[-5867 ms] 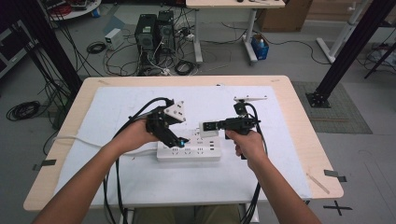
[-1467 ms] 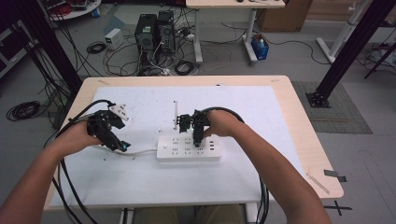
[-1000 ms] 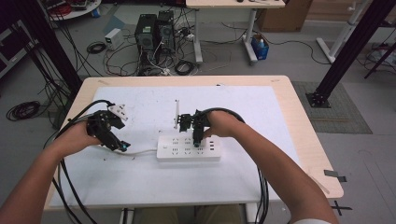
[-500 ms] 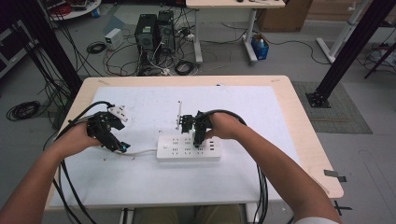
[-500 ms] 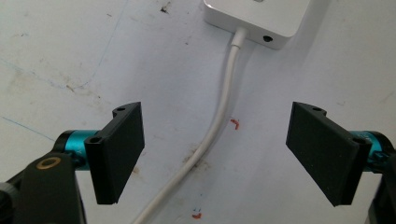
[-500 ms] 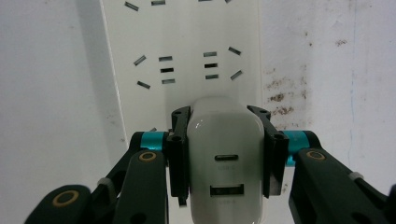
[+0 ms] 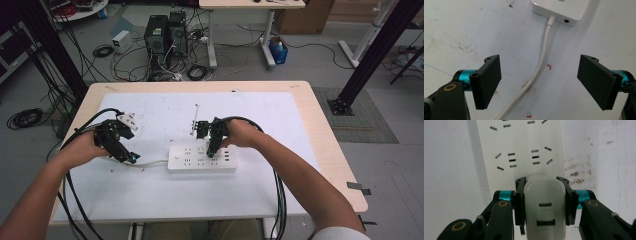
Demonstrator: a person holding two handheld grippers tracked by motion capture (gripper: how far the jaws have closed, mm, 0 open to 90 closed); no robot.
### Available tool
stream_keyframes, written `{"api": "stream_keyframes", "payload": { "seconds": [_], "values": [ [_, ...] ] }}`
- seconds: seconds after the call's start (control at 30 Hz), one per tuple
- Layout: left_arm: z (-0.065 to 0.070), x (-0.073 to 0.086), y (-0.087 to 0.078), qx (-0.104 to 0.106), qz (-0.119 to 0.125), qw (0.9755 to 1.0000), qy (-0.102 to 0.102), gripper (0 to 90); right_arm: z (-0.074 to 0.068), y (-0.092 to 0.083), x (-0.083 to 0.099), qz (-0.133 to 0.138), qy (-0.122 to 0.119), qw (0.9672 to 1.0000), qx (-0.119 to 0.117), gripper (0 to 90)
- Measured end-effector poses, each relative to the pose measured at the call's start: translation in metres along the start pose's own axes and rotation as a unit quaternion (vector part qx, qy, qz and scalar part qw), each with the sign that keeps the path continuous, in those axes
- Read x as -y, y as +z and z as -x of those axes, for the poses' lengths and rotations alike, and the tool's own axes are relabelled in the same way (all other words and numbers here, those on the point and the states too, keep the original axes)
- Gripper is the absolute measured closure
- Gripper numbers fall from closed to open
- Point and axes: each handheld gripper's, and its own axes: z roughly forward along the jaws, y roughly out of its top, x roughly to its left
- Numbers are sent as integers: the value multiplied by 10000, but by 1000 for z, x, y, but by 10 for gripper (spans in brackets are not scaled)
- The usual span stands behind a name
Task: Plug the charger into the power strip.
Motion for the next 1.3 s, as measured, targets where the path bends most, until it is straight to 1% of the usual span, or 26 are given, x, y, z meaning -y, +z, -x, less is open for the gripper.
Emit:
{"api": "stream_keyframes", "payload": {
  "seconds": [0.07, 0.1, 0.17, 0.27, 0.3, 0.33, 0.4, 0.43, 0.5, 0.63, 0.67, 0.7, 0.73, 0.77, 0.8, 0.83, 0.87, 0.9, 0.93, 1.0, 1.07, 1.1, 1.13, 1.2, 1.23, 1.3],
  "values": [
    [-2, 0, -1, -14, 19, 10000, -29, 195, -3, 1, -3, -100, -194, 9997, 99, 626],
    [-2, 0, -1, -19, 20, 10000, -39, 195, -4, 1, -4, -143, -207, 9996, 114, 627],
    [-1, -1, 0, -5, 39, 10000, -30, 195, -2, 1, -4, -180, -159, 9997, 38, 626],
    [2, -2, 1, 15, -31, 10000, 40, 195, 4, 2, -3, -110, -13, 9998, -150, 625],
    [2, -2, 2, 17, -26, 10000, 27, 195, 4, 2, -3, -107, -57, 9999, -118, 626],
    [3, -1, 2, 20, -32, 10000, 32, 195, 1, 2, -4, -142, -140, 9998, -29, 626],
    [3, -1, 2, 13, -32, 10000, 23, 195, -9, 4, -5, -209, -335, 9988, 281, 627],
    [3, -1, 2, 16, -32, 10000, 18, 195, -11, 3, -3, -182, -328, 9987, 336, 627],
    [3, -1, 2, 7, -51, 10000, 24, 195, -11, 4, -1, -112, -303, 9989, 354, 625],
    [0, -3, 2, 18, -46, 10000, 9, 195, -8, 3, -3, -111, -322, 9991, 250, 615],
    [1, -4, 2, 26, -36, 10000, -6, 195, -8, 4, -1, -72, -341, 9990, 285, 576],
    [0, -4, 2, 35, -53, 10000, 9, 195, -8, 6, 0, -148, -325, 9990, 286, 421],
    [0, -5, 3, 78, -81, 9999, 26, 195, -6, 9, 1, -221, -228, 9990, 324, 333],
    [1, -6, 4, 96, -58, 9999, -5, 195, -4, 7, 3, -171, -100, 9995, 251, 284],
    [1, -7, 4, 103, -62, 9999, 41, 195, -3, 2, 4, -25, 27, 9998, 199, 281],
    [1, -8, 3, 96, -52, 9999, 55, 195, -2, -4, 7, 151, 126, 9995, 229, 252],
    [0, -9, 3, 86, -49, 9999, 69, 195, -1, -10, 9, 342, 277, 9987, 262, 211],
    [0, -10, 2, 82, -38, 9999, 73, 195, 2, -16, 11, 453, 388, 9979, 265, 210],
    [0, -11, 1, 80, -34, 9999, 100, 195, 3, -21, 14, 505, 465, 9972, 283, 209],
    [1, -12, 0, 66, 18, 9999, 89, 195, 5, -29, 21, 588, 624, 9957, 346, 132],
    [1, -13, -1, 50, 2, 9999, 110, 195, 7, -36, 28, 554, 858, 9940, 397, 132],
    [1, -13, -1, 52, 7, 9999, 101, 195, 9, -40, 34, 581, 1002, 9923, 428, 131],
    [1, -13, -1, 64, -28, 9999, 144, 195, 10, -43, 39, 610, 1166, 9899, 519, 131],
    [2, -13, -1, 60, -43, 9998, 195, 195, 11, -50, 51, 690, 1478, 9840, 715, 131],
    [3, -13, -1, 64, -15, 9999, 157, 195, 12, -55, 57, 764, 1574, 9817, 757, 131],
    [3, -13, -2, 56, -10, 9998, 168, 195, 11, -66, 70, 887, 1698, 9793, 653, 131]
  ]
}}
